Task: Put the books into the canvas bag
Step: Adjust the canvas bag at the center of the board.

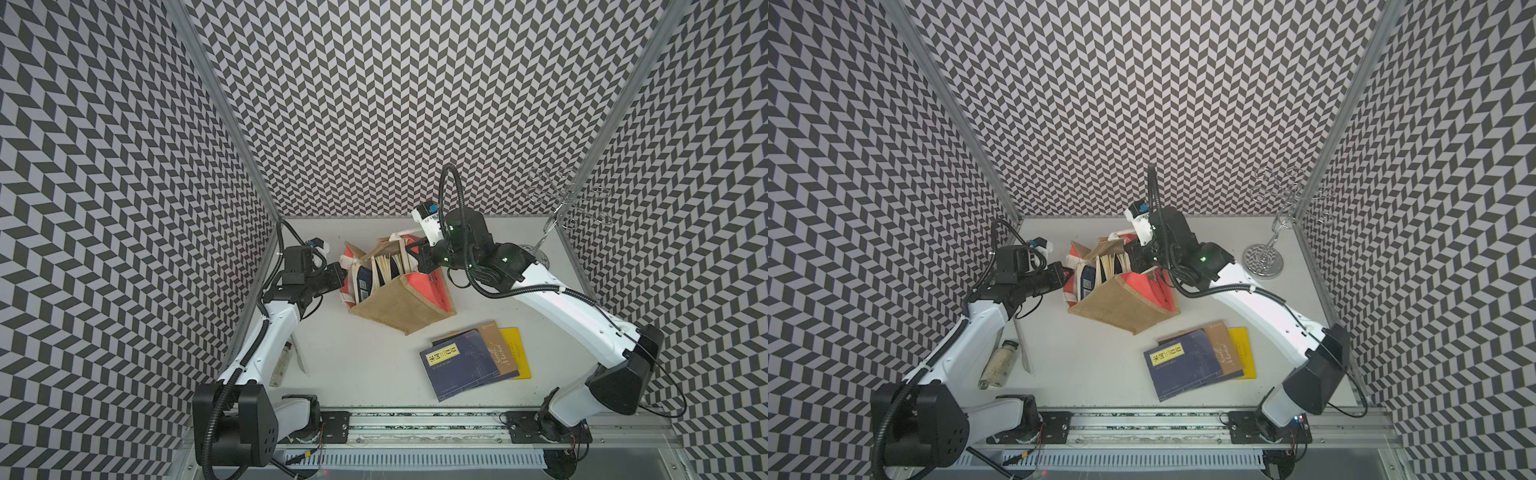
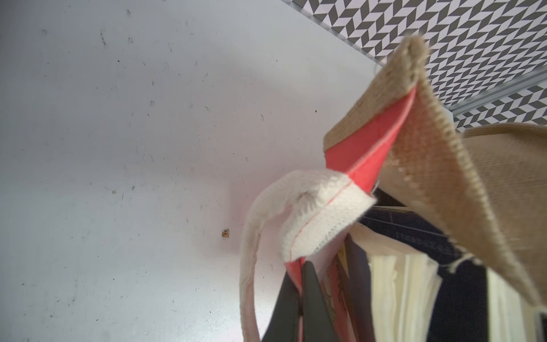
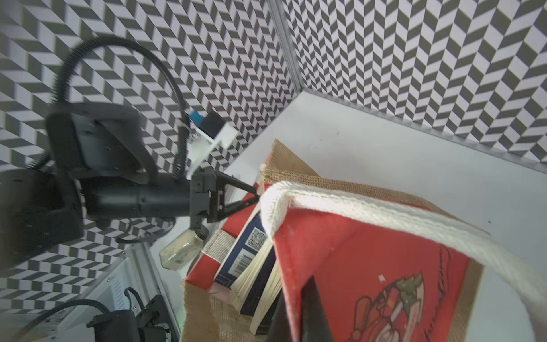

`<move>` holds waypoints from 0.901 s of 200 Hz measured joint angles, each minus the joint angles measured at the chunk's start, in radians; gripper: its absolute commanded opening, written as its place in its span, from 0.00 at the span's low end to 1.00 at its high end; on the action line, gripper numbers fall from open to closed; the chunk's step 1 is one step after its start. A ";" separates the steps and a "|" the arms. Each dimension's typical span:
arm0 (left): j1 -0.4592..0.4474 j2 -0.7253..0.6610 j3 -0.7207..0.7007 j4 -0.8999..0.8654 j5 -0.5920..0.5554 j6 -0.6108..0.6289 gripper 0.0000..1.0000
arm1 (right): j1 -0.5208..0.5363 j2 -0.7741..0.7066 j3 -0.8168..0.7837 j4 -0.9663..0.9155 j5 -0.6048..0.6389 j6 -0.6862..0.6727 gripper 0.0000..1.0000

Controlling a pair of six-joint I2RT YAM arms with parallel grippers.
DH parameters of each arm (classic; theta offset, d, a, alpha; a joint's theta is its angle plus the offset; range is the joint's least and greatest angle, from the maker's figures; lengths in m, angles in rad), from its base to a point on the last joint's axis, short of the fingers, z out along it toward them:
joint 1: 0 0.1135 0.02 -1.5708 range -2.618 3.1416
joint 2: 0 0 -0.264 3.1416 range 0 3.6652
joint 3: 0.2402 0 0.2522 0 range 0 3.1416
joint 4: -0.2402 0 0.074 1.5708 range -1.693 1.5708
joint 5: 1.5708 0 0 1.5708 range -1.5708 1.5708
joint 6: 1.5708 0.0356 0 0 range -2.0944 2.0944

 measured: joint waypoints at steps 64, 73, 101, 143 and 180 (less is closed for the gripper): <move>-0.011 -0.022 0.100 -0.006 0.087 -0.011 0.00 | -0.098 0.071 0.007 -0.031 -0.026 0.031 0.00; -0.005 -0.008 0.085 0.015 0.106 -0.024 0.00 | -0.100 0.080 0.023 -0.038 -0.011 0.036 0.00; -0.015 0.023 0.060 0.037 0.103 -0.050 0.00 | -0.107 0.107 0.069 -0.070 -0.001 0.041 0.00; -0.032 0.009 0.183 -0.010 0.169 -0.049 0.00 | -0.063 0.054 0.051 -0.048 0.044 0.010 0.00; -0.017 0.052 0.186 0.065 0.163 -0.072 0.00 | -0.079 -0.013 -0.041 0.045 0.003 0.039 0.00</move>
